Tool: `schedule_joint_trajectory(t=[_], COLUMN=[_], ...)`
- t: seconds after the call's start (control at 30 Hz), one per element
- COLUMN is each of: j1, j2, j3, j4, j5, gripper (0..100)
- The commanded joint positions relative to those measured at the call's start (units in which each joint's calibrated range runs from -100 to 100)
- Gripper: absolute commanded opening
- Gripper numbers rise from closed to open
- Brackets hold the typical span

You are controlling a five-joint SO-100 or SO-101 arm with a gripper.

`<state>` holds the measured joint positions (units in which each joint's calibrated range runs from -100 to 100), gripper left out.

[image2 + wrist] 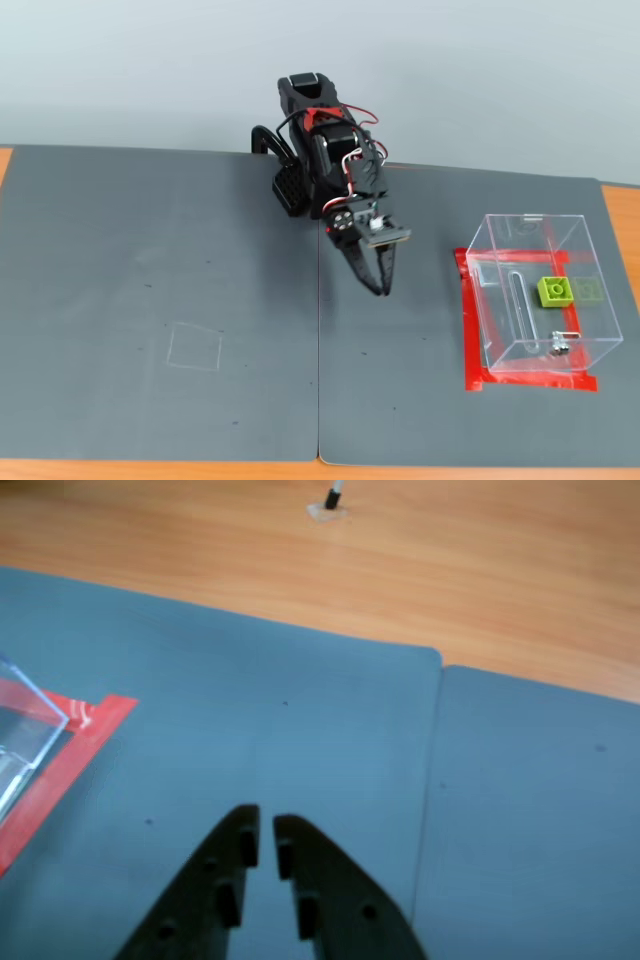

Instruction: Pick the green lego block and place it into the transparent box

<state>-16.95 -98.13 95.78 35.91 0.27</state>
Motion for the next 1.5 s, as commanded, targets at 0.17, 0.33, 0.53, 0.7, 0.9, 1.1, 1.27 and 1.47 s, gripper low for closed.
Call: schedule_joint_trajectory(t=[0.17,0.33,0.53,0.7,0.9,1.1,1.27,1.47], j1=[3.33,6.02,7.59,9.75,10.87,10.79,10.87,11.17], j2=[-1.19,-1.19,-1.19,-1.19,-1.19,-1.19,-1.19,-1.19], j3=[4.04,4.13,4.13,4.13,4.13,4.13,4.13,4.13], j4=[0.38,2.64,6.80,9.49,14.53,14.70,14.79,14.70], j5=[0.38,0.43,-0.03,-0.03,0.23,0.12,0.28,-0.03], gripper=[2,2,2,2,2,2,2,2])
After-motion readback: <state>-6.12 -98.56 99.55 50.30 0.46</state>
